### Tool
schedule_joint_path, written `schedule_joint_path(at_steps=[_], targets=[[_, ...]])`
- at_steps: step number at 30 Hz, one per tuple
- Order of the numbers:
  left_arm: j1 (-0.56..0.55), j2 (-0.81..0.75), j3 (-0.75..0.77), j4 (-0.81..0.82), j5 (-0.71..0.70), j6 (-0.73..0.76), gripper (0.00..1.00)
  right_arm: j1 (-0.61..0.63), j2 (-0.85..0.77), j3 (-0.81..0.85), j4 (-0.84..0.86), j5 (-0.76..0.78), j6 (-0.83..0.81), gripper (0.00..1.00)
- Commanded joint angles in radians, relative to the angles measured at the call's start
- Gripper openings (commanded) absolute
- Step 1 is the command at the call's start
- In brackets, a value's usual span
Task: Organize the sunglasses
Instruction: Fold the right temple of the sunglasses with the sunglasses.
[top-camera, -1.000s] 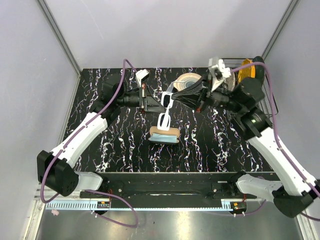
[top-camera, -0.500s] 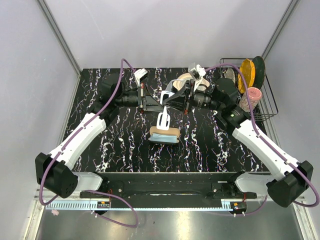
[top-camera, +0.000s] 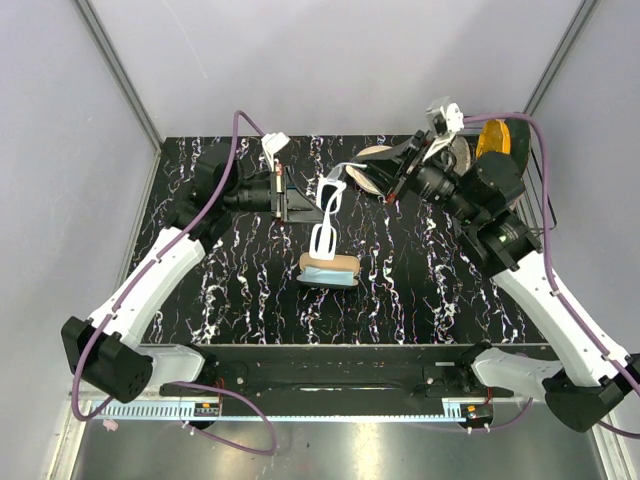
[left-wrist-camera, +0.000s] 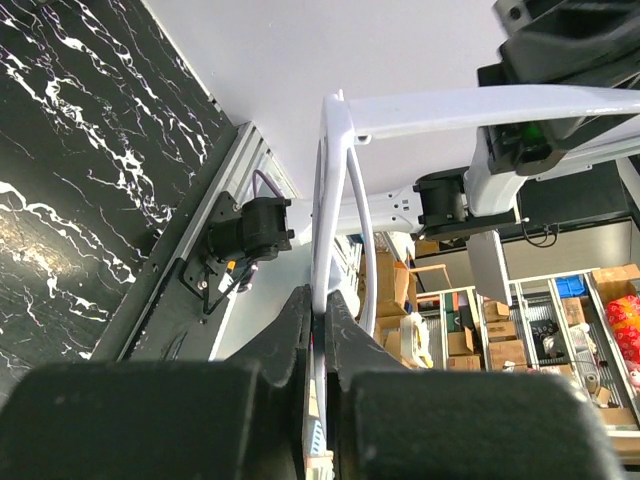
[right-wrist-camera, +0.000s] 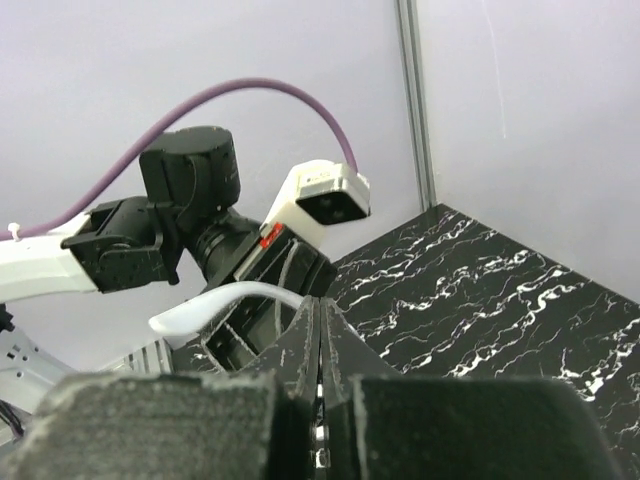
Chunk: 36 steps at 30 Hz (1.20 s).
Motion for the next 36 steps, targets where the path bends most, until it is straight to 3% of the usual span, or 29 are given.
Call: schedule_joint_path(at_steps=[1,5,8,9,12,18,27,30,31,34,36], targets=[[0.004,-0.039,0.040,-0.013,-0.017,0.045,0.00,0.008,0.057,0.120,-0.077,0.054,-0.037,0.00],[0.004,-0.055,0.037,-0.014,-0.004,0.065,0.00,0.006,0.121,0.222,-0.132,0.013,-0.068,0.00],[0.006,-0.061,0.040,-0.039,-0.013,0.075,0.00,0.006,0.166,0.267,-0.152,-0.108,-0.086,0.00],[0.004,-0.062,0.040,-0.045,-0.023,0.074,0.00,0.006,0.172,0.267,-0.146,-0.220,-0.086,0.00],[0.004,-0.061,0.038,-0.049,-0.032,0.066,0.00,0.008,0.171,0.205,-0.053,-0.443,-0.044,0.01],[0.004,-0.082,0.015,-0.008,-0.029,0.036,0.00,0.017,0.166,0.097,-0.033,-0.575,-0.019,0.04],[0.004,-0.090,-0.005,0.112,-0.001,-0.035,0.00,0.029,0.192,0.052,-0.102,-0.463,-0.063,0.04],[0.007,-0.072,0.011,0.012,-0.042,0.028,0.00,0.029,0.187,0.086,-0.137,-0.353,-0.070,0.08],[0.009,-0.066,0.029,-0.088,-0.065,0.090,0.00,0.029,0.175,0.101,-0.143,-0.312,-0.067,0.10],[0.021,-0.041,0.078,-0.331,-0.223,0.210,0.00,0.029,0.140,0.117,-0.164,-0.103,-0.042,0.15],[0.030,-0.036,0.077,-0.384,-0.325,0.272,0.00,0.027,0.137,0.131,-0.218,0.030,-0.039,0.23]])
